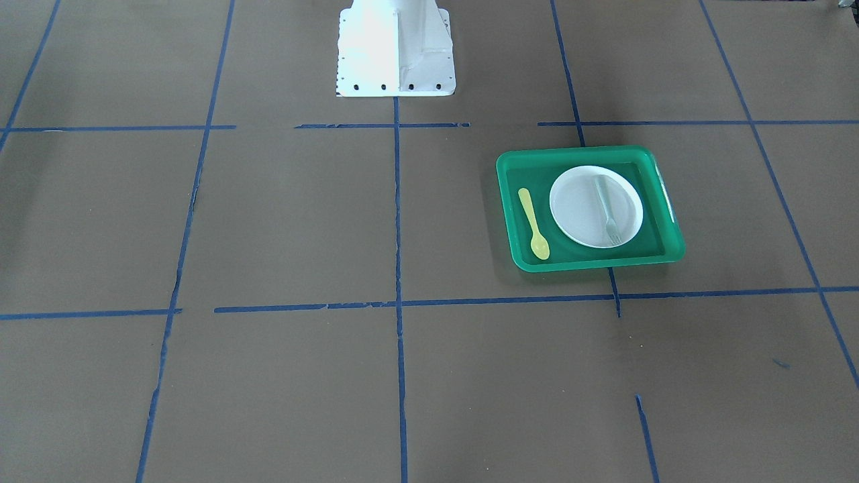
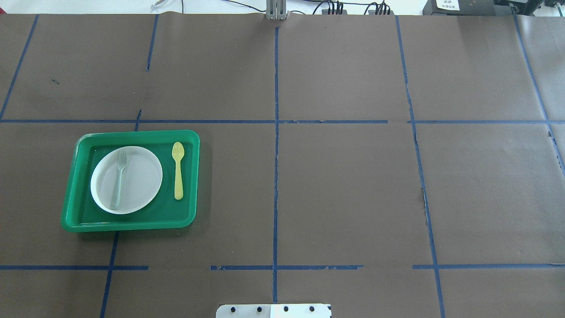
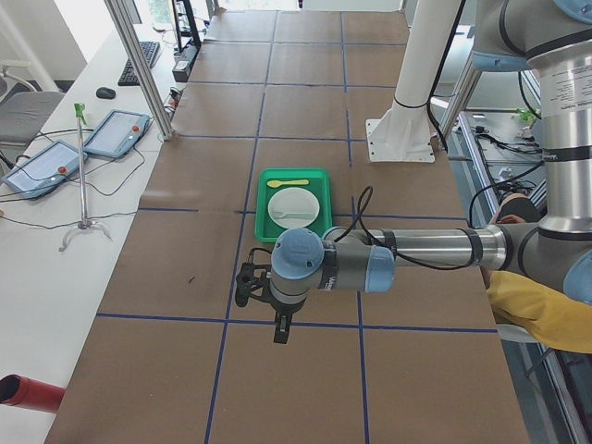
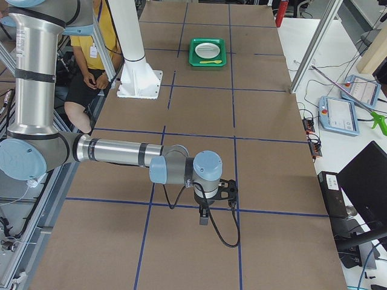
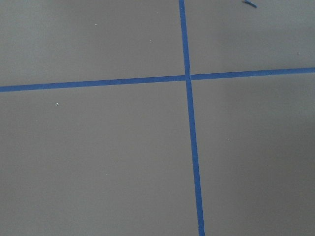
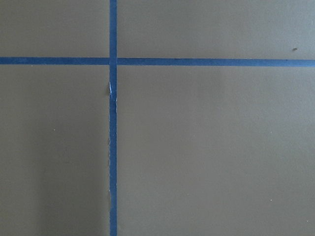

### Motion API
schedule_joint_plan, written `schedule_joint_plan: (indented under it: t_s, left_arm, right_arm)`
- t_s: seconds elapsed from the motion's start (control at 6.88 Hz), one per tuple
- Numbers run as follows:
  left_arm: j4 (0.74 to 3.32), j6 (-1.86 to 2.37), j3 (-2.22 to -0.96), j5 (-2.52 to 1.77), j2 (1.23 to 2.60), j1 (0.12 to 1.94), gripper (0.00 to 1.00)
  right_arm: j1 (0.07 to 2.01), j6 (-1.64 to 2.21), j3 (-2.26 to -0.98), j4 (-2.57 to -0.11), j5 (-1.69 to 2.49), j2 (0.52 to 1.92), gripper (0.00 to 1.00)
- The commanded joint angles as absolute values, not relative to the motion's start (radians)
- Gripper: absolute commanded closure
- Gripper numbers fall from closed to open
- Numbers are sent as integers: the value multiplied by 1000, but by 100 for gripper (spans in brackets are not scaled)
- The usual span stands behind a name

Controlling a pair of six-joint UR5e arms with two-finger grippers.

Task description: Place spoon

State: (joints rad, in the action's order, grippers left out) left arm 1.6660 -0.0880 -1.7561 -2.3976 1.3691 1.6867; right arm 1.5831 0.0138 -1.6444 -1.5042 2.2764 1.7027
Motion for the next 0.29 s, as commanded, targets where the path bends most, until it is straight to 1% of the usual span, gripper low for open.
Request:
schedule_joint_plan:
  t_s: [0.0,0.15]
  left_arm:
    - [1666,-87,-1755,-2396,1368,1687,0]
    - [1666,-87,-1755,-2396,1368,1687,0]
  right_arm:
    - [1583,14,-1644,-1503,2276,1703,0]
    - [1583,14,-1644,-1505,2276,1703,0]
